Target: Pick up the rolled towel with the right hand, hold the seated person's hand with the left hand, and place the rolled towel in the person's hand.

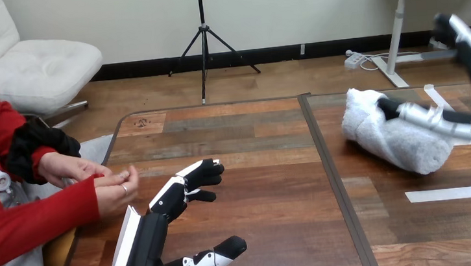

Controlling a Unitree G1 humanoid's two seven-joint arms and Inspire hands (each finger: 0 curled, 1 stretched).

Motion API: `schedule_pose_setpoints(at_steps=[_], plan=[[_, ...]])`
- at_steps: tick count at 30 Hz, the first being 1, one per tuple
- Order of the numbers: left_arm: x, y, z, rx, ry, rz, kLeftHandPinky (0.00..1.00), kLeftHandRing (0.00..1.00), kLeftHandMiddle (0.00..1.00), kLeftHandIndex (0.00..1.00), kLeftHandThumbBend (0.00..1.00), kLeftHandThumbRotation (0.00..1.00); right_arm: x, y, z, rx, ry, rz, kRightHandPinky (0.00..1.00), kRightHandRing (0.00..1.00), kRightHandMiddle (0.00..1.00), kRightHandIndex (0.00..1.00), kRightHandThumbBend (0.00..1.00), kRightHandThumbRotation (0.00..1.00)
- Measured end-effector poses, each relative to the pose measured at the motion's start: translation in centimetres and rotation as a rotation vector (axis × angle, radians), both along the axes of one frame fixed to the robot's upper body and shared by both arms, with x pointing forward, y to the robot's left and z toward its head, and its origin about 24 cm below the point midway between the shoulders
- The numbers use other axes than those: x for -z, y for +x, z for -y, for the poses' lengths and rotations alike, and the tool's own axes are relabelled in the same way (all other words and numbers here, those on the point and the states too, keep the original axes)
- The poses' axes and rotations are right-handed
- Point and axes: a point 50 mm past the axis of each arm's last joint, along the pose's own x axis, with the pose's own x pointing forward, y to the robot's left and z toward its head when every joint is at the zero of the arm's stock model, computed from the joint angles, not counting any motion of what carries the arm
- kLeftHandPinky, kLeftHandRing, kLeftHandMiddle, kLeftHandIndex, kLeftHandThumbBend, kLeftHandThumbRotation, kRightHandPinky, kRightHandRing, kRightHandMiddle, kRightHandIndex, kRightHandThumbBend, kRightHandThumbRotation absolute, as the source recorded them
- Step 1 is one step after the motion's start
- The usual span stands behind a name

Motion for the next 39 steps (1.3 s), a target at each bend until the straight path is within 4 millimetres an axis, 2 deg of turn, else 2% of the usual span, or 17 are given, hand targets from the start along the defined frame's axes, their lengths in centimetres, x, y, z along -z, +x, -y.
schedule_pose_setpoints(at_steps=[3,11,21,39], plan=[[0.0,0.0,0.0,0.0,-0.002,0.0,0.67,0.77,0.79,0.79,0.9,0.52,-0.5,0.6,0.5,0.007,-0.023,-0.004,0.93,0.99,0.95,0.96,1.0,0.52],[0.0,0.0,0.2,0.002,-0.006,-0.001,0.67,0.77,0.79,0.78,0.9,0.52,-1.5,2.3,1.6,0.04,-0.053,-0.038,0.85,0.97,0.98,0.96,1.0,0.52],[0.1,0.0,0.3,0.007,-0.007,-0.003,0.66,0.76,0.79,0.78,0.89,0.52,-2.0,4.5,2.9,0.073,-0.073,-0.114,0.8,0.96,1.0,0.97,1.0,0.51],[0.1,-0.1,0.3,0.008,-0.004,-0.007,0.65,0.76,0.79,0.78,0.89,0.53,-0.2,7.9,4.1,0.118,-0.141,-0.323,0.88,1.0,0.98,0.98,1.0,0.55]])
